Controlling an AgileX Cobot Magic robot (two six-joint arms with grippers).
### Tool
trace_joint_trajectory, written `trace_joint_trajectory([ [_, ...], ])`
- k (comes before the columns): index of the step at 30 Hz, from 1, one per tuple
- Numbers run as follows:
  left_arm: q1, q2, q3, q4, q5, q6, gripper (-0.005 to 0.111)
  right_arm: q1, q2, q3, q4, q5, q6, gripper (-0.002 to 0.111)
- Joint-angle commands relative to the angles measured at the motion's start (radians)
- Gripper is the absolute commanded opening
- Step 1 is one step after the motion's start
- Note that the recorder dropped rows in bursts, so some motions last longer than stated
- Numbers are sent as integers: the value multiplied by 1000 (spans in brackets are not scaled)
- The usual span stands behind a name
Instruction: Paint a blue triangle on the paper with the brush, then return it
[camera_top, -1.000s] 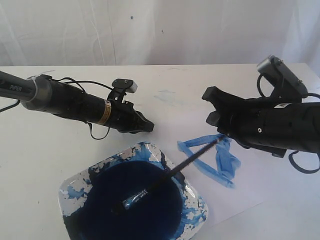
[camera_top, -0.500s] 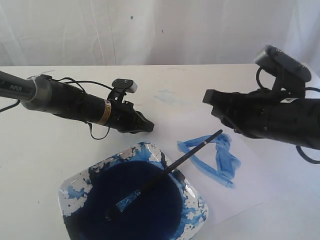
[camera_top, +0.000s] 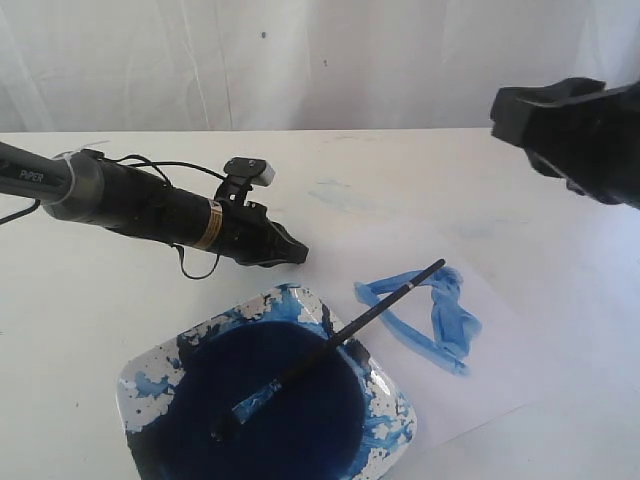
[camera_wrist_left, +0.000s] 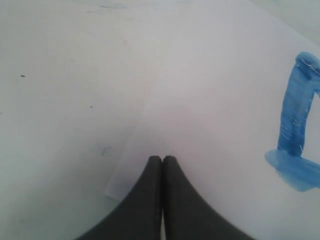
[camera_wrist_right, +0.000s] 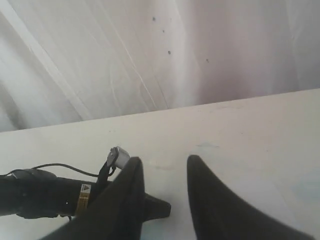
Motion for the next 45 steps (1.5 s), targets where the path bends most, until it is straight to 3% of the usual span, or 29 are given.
trace_joint_trajectory([
  [1,-6,-5,-5,17,15,-3,0,0,-120,88,-3,-30,-75,29],
  [7,-6,-5,-5,17,15,-3,0,0,-279,296,-21,-176,-120,29],
  [16,-6,-5,-5,17,15,-3,0,0,-301,463,-59,-441,-118,29],
  [31,-4,-9,-5,17,6,-3,0,0,-301,493,-61,-440,-170,28],
  [37,26,-70,-18,17,-14,-6,0,0,-301,553,-89,-566,-164,19],
  [42,79,-181,-18,17,-33,-75,0,0,-301,566,-100,-598,-164,0],
  [45,112,-272,-16,17,-47,-125,0,0,-301,566,-112,-598,-164,0],
])
